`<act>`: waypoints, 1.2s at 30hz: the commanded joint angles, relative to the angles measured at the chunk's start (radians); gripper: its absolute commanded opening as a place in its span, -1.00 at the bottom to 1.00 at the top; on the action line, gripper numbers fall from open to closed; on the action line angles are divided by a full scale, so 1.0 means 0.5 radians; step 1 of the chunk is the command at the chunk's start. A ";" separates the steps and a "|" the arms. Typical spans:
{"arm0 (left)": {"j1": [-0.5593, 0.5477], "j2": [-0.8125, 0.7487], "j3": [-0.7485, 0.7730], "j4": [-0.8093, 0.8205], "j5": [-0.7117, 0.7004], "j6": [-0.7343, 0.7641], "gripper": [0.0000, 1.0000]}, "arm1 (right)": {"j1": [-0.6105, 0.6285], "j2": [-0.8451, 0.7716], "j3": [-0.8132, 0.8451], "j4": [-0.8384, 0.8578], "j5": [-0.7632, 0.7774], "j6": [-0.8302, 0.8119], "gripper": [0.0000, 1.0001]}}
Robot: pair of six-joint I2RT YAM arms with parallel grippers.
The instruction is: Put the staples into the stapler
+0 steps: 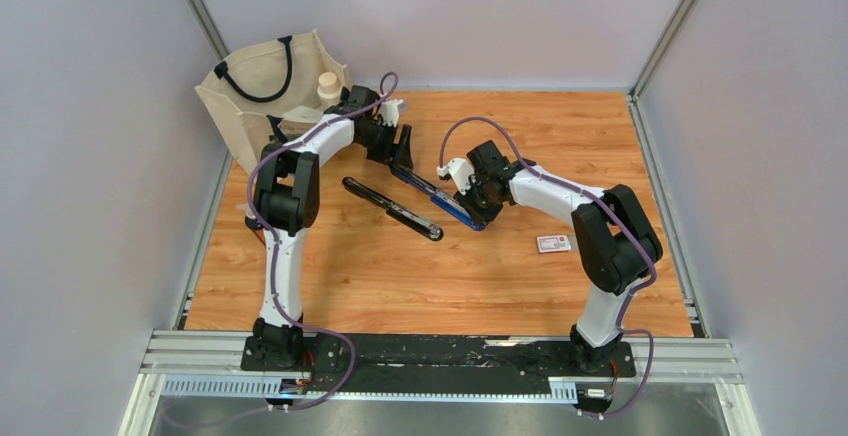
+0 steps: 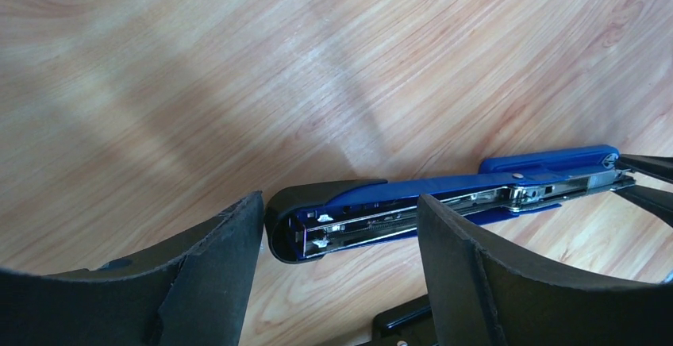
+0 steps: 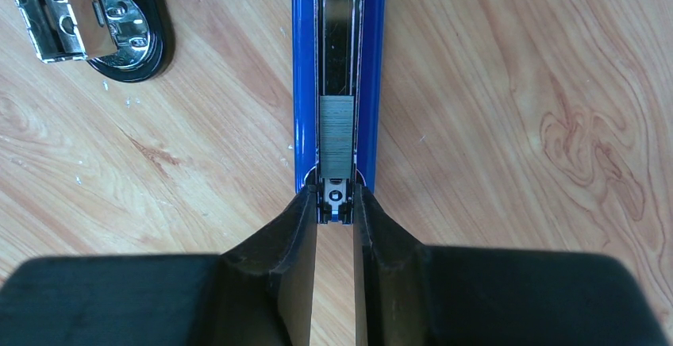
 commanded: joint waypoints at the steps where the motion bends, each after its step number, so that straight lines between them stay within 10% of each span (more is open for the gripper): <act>1: -0.011 -0.111 -0.064 -0.017 0.032 -0.005 0.55 | -0.005 0.062 0.022 -0.006 0.052 -0.035 -0.70; 36: -0.186 -0.430 -0.030 -0.097 0.244 -0.244 0.42 | 0.001 0.151 0.056 -0.036 0.068 -0.013 -0.76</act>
